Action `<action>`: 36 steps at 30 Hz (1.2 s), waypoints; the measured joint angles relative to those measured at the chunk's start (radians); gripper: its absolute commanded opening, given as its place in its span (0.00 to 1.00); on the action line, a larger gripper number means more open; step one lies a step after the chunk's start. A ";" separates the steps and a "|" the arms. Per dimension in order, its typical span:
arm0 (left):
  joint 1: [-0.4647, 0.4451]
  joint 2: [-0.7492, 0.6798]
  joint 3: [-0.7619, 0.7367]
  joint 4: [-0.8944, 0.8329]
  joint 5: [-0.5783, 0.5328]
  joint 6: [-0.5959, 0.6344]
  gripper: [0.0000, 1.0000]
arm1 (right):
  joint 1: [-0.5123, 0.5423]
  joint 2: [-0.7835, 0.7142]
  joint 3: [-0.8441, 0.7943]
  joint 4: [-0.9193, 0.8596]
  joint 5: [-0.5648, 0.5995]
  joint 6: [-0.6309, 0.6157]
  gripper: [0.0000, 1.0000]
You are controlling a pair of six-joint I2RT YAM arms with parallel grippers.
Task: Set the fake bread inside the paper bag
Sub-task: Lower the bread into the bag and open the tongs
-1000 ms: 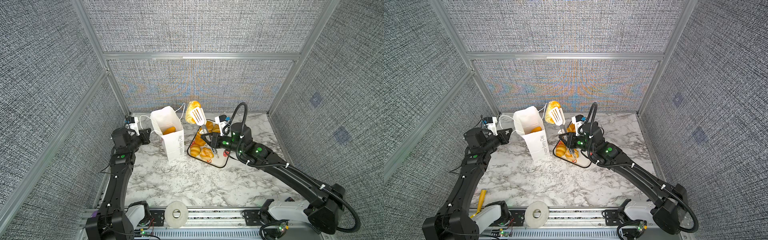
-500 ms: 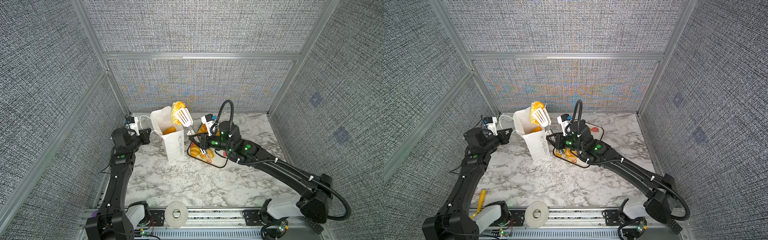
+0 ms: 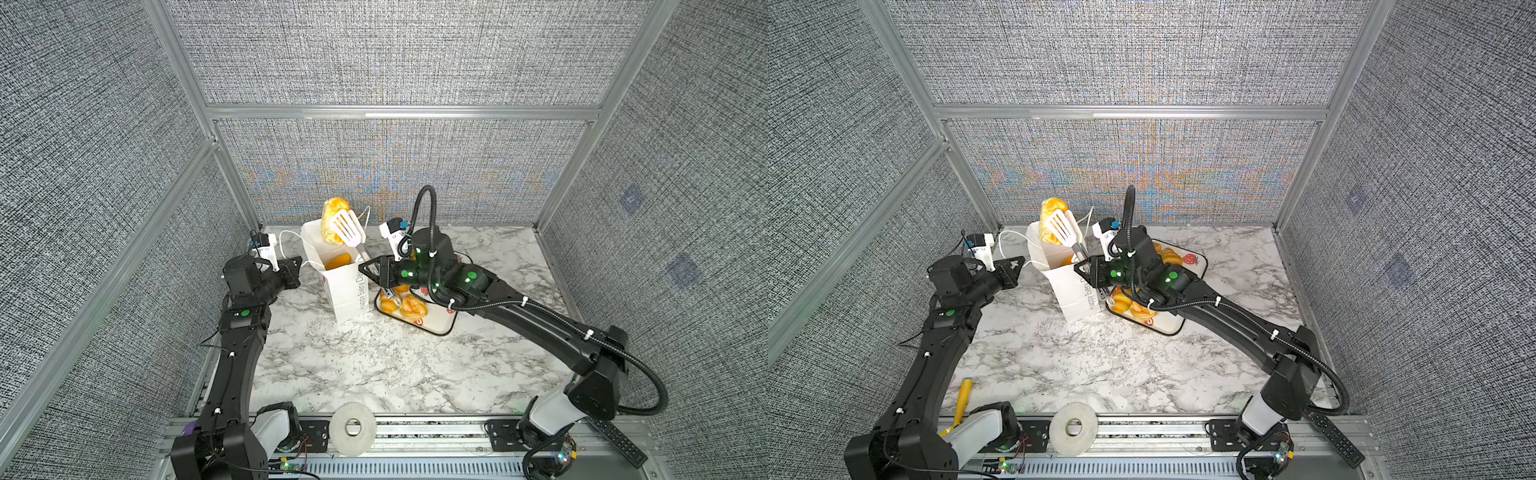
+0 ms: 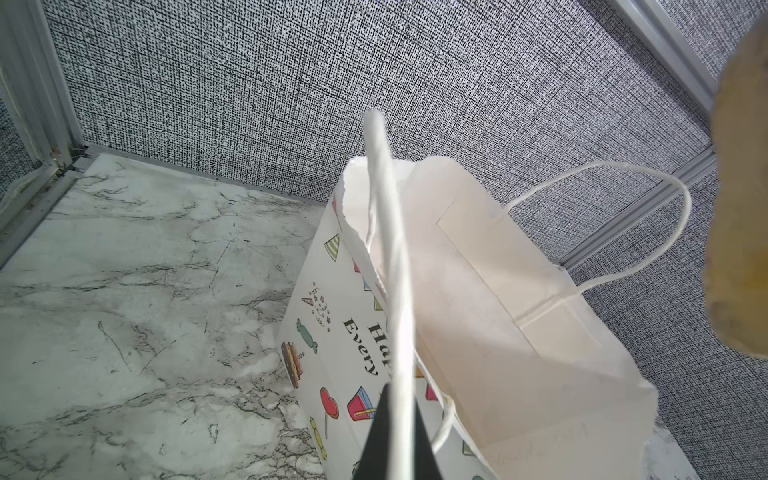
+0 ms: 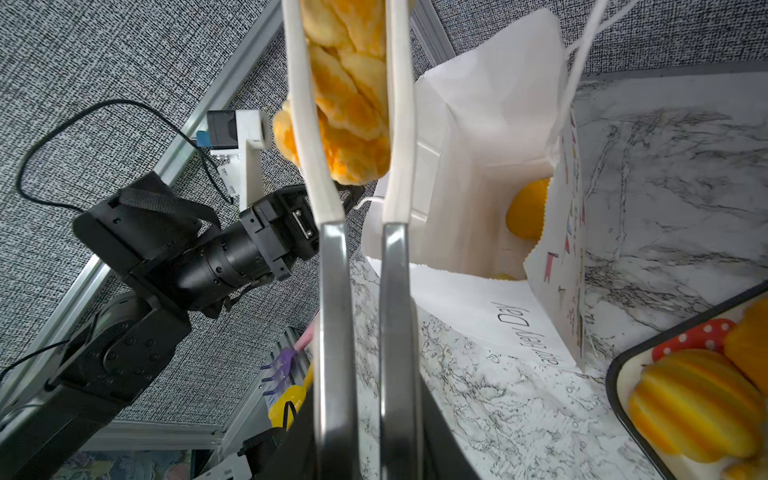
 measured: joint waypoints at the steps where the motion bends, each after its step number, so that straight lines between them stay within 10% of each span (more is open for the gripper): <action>1: 0.000 0.000 0.000 0.000 0.000 0.000 0.00 | 0.000 0.021 0.034 -0.026 0.003 -0.002 0.27; 36: 0.000 -0.001 0.000 0.000 0.000 0.000 0.00 | -0.006 0.269 0.339 -0.323 -0.002 -0.021 0.47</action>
